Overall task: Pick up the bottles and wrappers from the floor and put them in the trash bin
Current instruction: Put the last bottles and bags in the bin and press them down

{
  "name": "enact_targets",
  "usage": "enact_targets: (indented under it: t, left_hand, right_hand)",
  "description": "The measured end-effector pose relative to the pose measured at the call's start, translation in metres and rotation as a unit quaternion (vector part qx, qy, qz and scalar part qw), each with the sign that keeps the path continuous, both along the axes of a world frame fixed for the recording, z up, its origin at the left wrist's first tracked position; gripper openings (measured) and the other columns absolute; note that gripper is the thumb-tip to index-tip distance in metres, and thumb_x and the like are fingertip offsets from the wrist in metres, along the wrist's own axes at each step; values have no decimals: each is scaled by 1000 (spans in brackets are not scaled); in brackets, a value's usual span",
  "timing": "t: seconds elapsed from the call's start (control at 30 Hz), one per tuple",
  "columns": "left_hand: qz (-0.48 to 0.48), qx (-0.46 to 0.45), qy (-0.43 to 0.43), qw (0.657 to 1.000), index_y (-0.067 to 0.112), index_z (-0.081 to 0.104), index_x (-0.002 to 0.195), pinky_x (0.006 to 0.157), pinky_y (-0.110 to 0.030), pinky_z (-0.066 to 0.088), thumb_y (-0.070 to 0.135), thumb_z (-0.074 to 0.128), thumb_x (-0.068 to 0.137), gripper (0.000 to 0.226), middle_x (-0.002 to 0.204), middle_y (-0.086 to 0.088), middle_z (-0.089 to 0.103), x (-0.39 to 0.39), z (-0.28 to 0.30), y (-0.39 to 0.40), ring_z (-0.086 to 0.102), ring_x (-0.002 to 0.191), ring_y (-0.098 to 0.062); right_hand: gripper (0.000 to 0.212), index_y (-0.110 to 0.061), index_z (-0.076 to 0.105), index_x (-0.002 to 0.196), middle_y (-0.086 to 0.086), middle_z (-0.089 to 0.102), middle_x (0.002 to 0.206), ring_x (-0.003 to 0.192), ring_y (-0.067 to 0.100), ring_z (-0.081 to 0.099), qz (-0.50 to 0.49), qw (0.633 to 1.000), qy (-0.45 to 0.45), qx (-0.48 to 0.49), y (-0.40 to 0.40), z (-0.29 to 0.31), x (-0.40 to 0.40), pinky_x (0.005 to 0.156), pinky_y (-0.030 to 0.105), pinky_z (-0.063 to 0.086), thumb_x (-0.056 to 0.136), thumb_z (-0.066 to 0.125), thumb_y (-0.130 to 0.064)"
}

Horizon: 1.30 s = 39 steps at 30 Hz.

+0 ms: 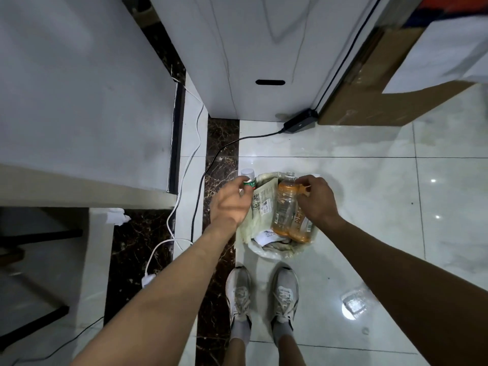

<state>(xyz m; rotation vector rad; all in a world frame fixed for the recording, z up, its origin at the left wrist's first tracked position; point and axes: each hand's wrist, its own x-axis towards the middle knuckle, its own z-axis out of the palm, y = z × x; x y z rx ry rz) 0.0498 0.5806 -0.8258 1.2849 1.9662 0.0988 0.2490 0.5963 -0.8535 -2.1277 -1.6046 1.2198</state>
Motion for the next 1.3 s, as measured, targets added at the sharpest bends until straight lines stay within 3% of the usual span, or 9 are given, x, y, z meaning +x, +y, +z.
enact_targets:
  t: [0.1, 0.23, 0.4, 0.57, 0.63, 0.83, 0.93, 1.17, 1.3]
  left_hand:
    - [-47, 70, 79, 993, 33, 55, 131, 88, -35, 50, 38, 43, 96, 37, 113, -1, 70, -6, 46, 12, 65, 100, -23]
    - [-61, 127, 116, 983, 32, 62, 122, 86, -36, 50, 31, 45, 92, 34, 114, -2, 70, -7, 128, 31, 65, 103, -27]
    - [-161, 126, 157, 966, 31, 64, 116, 85, -35, 49, 32, 44, 91, 32, 113, -7, 70, 16, 259, 49, 63, 104, -31]
    - [-307, 116, 193, 925, 31, 65, 115, 88, -35, 47, 36, 45, 93, 30, 120, -8, 66, 69, 381, 38, 60, 110, -31]
    - [-351, 132, 203, 905, 30, 64, 116, 87, -37, 49, 36, 45, 94, 30, 121, -7, 66, 91, 415, 26, 61, 109, -31]
    - [-509, 215, 165, 817, 24, 63, 110, 68, -31, 44, 36, 42, 95, 28, 107, -6, 67, 188, 490, -85, 59, 89, -26]
    - [-561, 235, 138, 781, 24, 64, 105, 63, -29, 42, 40, 41, 96, 29, 95, -2, 67, 227, 504, -154, 61, 85, -25]
    - [-628, 240, 102, 733, 28, 60, 117, 83, -32, 48, 30, 44, 92, 30, 113, -5, 67, 304, 518, -287, 61, 103, -29]
    - [-648, 255, 81, 713, 26, 57, 125, 77, -31, 43, 26, 42, 92, 36, 114, -6, 67, 339, 519, -348, 61, 103, -29]
  right_hand:
    - [37, -16, 65, 115, 8, 61, 118, 103, 23, 61, 32, 999, 8, -28, 10, 40, 7, 83, 25, 44, 79, 64, -8]
    - [35, -15, 66, 115, 7, 63, 118, 92, 16, 55, 78, 997, 8, -28, 26, 120, 17, 82, 23, 43, 80, 70, -12]
    - [34, -14, 64, 119, 8, 64, 121, 112, 25, 58, 117, 992, -36, -28, 38, 263, 36, 90, 25, 44, 85, 61, -12]
    - [23, -13, 69, 105, 6, 65, 99, 86, 23, 60, 98, 993, -51, -46, 2, 403, 79, 59, 23, 48, 85, 66, -22]
    - [21, -15, 69, 105, 5, 65, 101, 90, 24, 64, 93, 991, -65, -65, -23, 443, 97, 59, 25, 52, 87, 61, -22]
    - [18, -15, 69, 102, 11, 66, 101, 87, 26, 65, -35, 985, -141, -96, -206, 521, 187, 71, 35, 59, 86, 61, -19]
    - [27, -14, 68, 112, 8, 63, 111, 88, 29, 63, -119, 972, -183, -85, -310, 540, 209, 79, 34, 57, 88, 58, -21]
    - [32, -6, 63, 118, 12, 62, 120, 108, 31, 61, -252, 940, -199, -114, -504, 551, 232, 92, 38, 52, 90, 53, -17]
    - [35, -10, 56, 124, 9, 59, 123, 109, 28, 59, -282, 930, -198, -130, -573, 546, 247, 88, 35, 49, 90, 50, -17]
